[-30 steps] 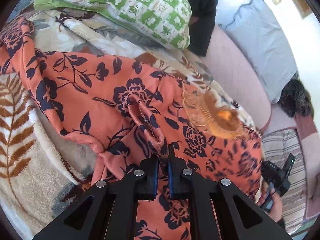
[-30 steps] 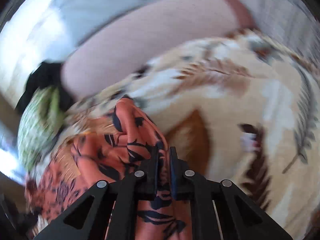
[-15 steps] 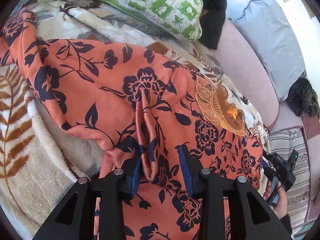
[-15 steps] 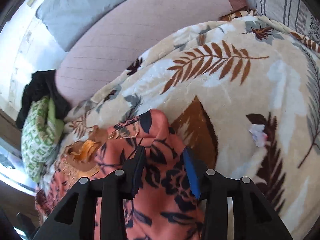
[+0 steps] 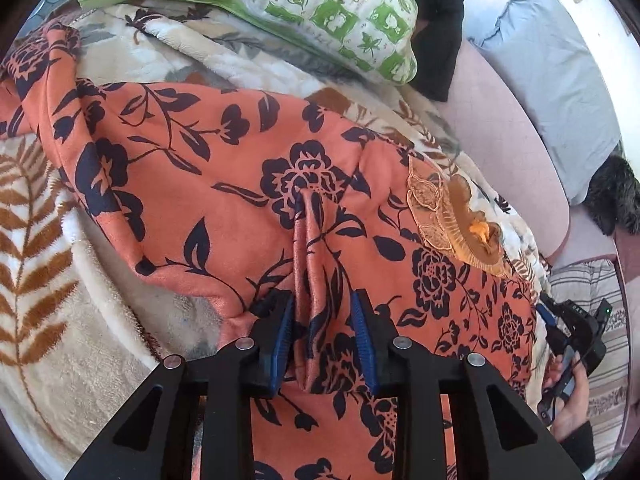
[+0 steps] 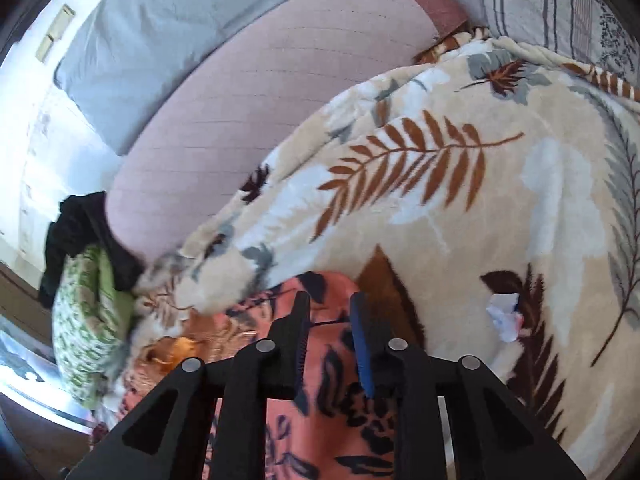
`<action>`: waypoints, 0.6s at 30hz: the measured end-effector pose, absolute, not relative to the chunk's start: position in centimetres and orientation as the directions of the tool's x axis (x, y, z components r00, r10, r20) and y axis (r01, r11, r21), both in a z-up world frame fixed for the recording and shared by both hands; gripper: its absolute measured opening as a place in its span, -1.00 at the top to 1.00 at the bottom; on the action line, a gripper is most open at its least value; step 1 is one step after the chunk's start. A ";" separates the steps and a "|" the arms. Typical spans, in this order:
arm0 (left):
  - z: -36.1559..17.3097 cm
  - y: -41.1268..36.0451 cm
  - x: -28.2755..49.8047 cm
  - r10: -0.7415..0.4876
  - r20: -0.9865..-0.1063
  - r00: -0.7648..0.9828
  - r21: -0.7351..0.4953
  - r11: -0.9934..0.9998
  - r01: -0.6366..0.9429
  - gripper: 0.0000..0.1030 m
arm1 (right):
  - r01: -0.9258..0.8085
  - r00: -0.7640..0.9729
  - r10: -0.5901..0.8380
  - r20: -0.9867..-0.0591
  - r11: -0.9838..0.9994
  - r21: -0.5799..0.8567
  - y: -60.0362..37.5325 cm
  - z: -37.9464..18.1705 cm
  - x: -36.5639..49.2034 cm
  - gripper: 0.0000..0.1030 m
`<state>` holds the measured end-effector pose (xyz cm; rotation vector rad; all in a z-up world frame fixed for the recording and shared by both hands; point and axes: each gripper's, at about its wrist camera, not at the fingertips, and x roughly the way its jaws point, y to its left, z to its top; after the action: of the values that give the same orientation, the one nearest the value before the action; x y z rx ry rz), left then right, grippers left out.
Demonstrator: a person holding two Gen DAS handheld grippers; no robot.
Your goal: Fold small clothes
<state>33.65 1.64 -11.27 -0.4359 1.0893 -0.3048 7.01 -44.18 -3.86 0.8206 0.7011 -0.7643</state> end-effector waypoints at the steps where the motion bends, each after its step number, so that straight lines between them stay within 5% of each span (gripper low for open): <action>1: -11.3 1.6 33.6 -0.442 -0.785 0.434 -0.478 0.878 0.028 0.46 | 0.805 0.532 -0.305 -0.790 0.470 0.361 -44.0 -3.6 7.2 0.38; 2: -11.4 1.5 33.7 -0.431 -0.790 0.435 -0.466 0.884 0.030 0.46 | 0.805 0.504 -0.281 -0.817 0.496 0.326 -43.8 -4.4 8.0 0.27; 6: -11.7 0.3 33.7 -0.358 -0.824 0.440 -0.371 0.927 0.059 0.49 | 0.798 0.358 -0.294 -0.886 0.589 0.127 -42.9 -5.9 9.9 0.44; 15: -10.9 0.8 33.3 -0.378 -0.804 0.459 -0.409 0.912 0.036 0.50 | 0.749 0.576 -0.244 -0.780 0.541 0.383 -40.3 -1.9 3.6 0.31; 18: -10.4 1.1 32.9 -0.398 -0.782 0.479 -0.433 0.901 0.041 0.47 | 0.724 0.555 -0.167 -0.815 0.579 0.375 -37.6 -4.1 1.8 0.30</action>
<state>32.85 1.06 -10.44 -0.3821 1.0425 -0.2757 1.85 -37.57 -4.11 0.7836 0.8172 -0.5948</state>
